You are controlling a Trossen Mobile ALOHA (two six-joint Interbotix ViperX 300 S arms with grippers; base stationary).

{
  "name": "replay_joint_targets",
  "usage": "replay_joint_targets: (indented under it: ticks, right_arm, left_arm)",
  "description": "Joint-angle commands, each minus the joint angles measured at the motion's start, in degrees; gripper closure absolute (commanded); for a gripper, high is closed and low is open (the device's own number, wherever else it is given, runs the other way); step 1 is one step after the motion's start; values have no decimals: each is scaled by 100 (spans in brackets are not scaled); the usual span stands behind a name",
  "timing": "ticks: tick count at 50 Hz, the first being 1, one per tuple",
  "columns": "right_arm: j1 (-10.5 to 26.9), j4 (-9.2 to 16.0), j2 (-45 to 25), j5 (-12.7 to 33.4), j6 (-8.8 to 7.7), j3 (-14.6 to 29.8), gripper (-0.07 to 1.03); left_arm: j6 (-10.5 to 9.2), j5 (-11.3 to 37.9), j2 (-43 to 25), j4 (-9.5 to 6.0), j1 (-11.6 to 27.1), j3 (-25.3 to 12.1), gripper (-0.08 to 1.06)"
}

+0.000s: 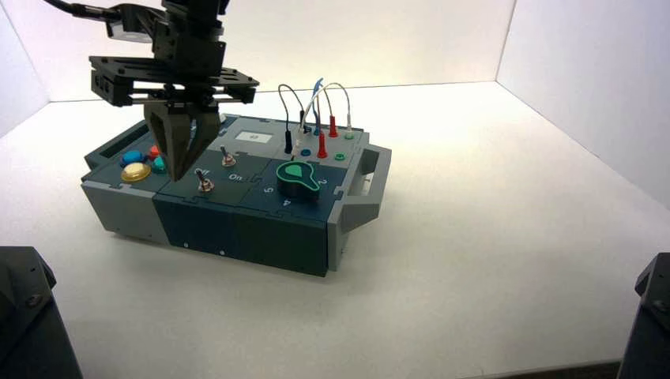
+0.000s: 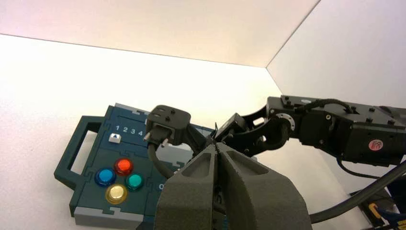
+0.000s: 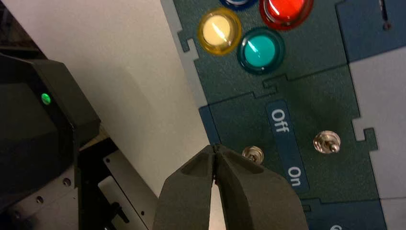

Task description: Flip the bottom switch on with the right gripper.

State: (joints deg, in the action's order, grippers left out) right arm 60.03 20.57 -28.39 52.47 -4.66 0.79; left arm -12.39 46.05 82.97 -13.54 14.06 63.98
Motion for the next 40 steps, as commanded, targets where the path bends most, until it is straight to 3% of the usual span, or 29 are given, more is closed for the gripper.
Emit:
replay_joint_targets:
  ticks: [1,40]
  right_arm:
    - [-9,35,105,9,-62,202,98]
    - [-334,0,-18,18,-105,229,99]
  left_arm:
    - [44,-44,-149,18,-44,-149,101]
    - [105,-114,-281,18,-35,-264,101]
